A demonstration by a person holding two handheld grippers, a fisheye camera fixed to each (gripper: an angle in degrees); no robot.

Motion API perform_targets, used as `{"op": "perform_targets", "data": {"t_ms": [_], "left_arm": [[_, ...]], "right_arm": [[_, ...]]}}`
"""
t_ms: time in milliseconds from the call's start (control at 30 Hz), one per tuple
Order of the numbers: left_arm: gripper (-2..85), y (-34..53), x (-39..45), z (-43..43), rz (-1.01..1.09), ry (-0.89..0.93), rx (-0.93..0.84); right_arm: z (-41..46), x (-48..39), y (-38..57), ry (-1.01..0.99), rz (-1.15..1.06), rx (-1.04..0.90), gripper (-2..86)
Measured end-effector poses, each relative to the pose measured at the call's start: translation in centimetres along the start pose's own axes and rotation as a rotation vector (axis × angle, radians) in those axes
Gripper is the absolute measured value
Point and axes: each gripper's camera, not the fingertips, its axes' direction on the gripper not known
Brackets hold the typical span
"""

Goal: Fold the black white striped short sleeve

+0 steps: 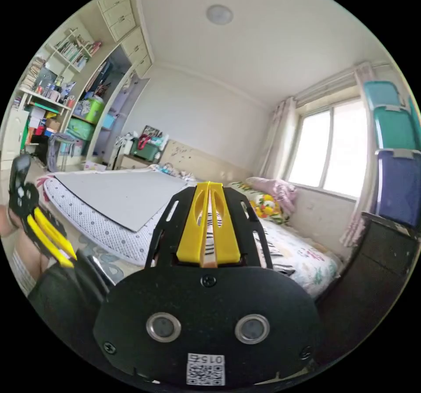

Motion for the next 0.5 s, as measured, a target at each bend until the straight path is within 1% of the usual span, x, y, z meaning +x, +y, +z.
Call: {"op": "perform_targets", "data": {"t_ms": [33, 100, 133, 200, 300, 367, 433, 500], "left_arm": [[4.8, 0.3, -0.9, 1.6, -0.003, 0.02, -0.024], [5.3, 1.9, -4.1, 5.3, -0.028, 0.054, -0.024], [5.3, 2.3, -4.8, 5.8, -0.028, 0.057, -0.02], [5.4, 3.5, -7.9, 7.4, -0.039, 0.085, -0.022], [5.5, 4.5, -12.3, 9.2, -0.064, 0.135, -0.03], [5.5, 4.7, -15.0, 9.7, -0.077, 0.168, -0.01], [5.6, 4.5, -18.0, 10.1, -0.092, 0.189, 0.021], [5.6, 3.5, -22.1, 11.2, -0.099, 0.201, 0.068]], "right_arm": [[1.4, 0.4, -1.5, -0.03, 0.008, -0.026, 1.7], [7.6, 2.7, -6.8, -0.126, 0.115, -0.126, 6.1], [9.2, 3.3, -7.9, -0.134, 0.141, -0.151, 6.5], [15.3, 5.3, -11.4, -0.132, 0.218, -0.261, 8.3], [21.9, 6.8, -13.8, -0.101, 0.266, -0.383, 9.8], [24.9, 6.8, -14.8, -0.103, 0.218, -0.43, 10.2], [27.5, 6.7, -15.3, -0.055, 0.135, -0.484, 10.5], [30.5, 7.4, -15.3, 0.037, 0.059, -0.546, 10.9]]}}
